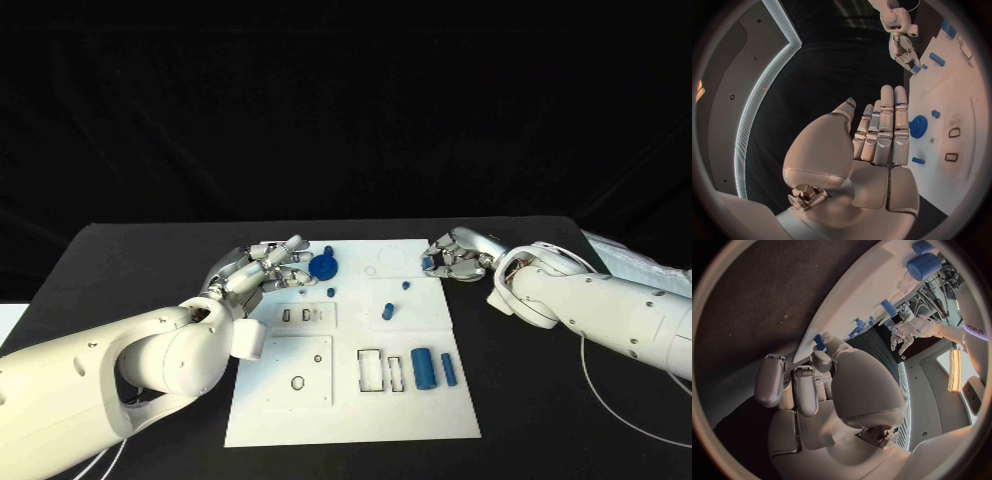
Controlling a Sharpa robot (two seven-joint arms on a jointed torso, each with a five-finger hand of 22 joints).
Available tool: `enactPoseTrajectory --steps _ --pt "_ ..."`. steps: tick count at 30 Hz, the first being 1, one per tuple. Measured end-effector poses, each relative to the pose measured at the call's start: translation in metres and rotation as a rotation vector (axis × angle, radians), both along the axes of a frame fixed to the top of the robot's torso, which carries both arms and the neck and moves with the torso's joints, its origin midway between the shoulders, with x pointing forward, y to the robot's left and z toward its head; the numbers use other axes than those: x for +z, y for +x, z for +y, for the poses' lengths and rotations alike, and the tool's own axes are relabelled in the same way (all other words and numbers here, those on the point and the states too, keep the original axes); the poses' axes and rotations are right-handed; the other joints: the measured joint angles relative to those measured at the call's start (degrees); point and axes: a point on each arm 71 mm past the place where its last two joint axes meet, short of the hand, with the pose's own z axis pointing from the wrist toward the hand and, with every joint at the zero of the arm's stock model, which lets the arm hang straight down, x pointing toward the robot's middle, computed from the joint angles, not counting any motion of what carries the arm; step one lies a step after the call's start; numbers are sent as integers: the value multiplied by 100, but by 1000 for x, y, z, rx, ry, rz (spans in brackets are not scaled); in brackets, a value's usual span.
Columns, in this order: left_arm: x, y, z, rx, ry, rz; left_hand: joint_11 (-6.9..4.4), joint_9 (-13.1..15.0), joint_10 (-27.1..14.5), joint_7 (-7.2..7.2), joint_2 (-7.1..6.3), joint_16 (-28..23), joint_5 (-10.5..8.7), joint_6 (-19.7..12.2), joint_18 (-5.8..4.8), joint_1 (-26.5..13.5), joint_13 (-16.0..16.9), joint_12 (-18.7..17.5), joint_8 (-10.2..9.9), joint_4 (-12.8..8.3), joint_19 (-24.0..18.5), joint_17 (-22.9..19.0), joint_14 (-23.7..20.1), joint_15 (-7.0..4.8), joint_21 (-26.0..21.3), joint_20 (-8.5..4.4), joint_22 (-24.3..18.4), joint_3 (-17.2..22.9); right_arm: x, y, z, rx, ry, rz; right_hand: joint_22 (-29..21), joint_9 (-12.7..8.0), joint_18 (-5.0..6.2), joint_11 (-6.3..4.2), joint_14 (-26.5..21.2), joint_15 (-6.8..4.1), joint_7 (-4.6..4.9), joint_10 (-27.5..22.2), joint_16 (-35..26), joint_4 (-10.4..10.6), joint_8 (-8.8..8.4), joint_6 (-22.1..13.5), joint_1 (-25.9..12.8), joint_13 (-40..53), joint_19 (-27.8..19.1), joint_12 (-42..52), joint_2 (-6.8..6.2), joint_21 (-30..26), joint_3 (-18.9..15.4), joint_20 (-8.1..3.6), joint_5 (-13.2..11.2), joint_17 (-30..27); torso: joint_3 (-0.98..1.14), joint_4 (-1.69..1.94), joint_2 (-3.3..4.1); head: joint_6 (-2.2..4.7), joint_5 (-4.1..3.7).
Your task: Assemble the parts on the task board
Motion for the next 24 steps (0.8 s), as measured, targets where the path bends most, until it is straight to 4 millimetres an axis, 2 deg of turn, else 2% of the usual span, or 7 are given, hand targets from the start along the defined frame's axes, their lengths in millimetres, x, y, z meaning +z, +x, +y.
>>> enactPoseTrajectory --steps 8,15,24 --pt "0 0 0 -1 1 2 0 0 0 0 0 23 0 0 0 0 0 0 0 0 0 14 -21 -21 23 0 5 0 -1 1 1 -1 -2 2 -1 -1 0 -1 0 0 -18 3 0 1 3 75 -14 22 0 0 -12 0 1 0 0 0 2 0 -2 -5 10" --pt "0 0 0 -1 1 3 0 -1 0 0 0 23 0 0 1 0 0 0 0 -16 0 14 -21 -21 23 0 5 16 0 1 2 -2 2 -3 8 42 1 -133 -10 -94 -155 168 0 0 183 437 -82 192 29 206 55 22 63 -71 -28 0 5 -3 -3 -10 12" --pt "-1 0 1 1 2 4 0 -1 0 0 0 23 0 0 0 0 0 0 0 -16 0 20 -21 -21 23 0 4 16 2 -2 9 -7 44 -1 8 78 1 -196 -11 -134 -191 233 0 -1 256 505 -164 288 30 289 93 22 61 -113 -12 4 6 -3 -5 -16 4"
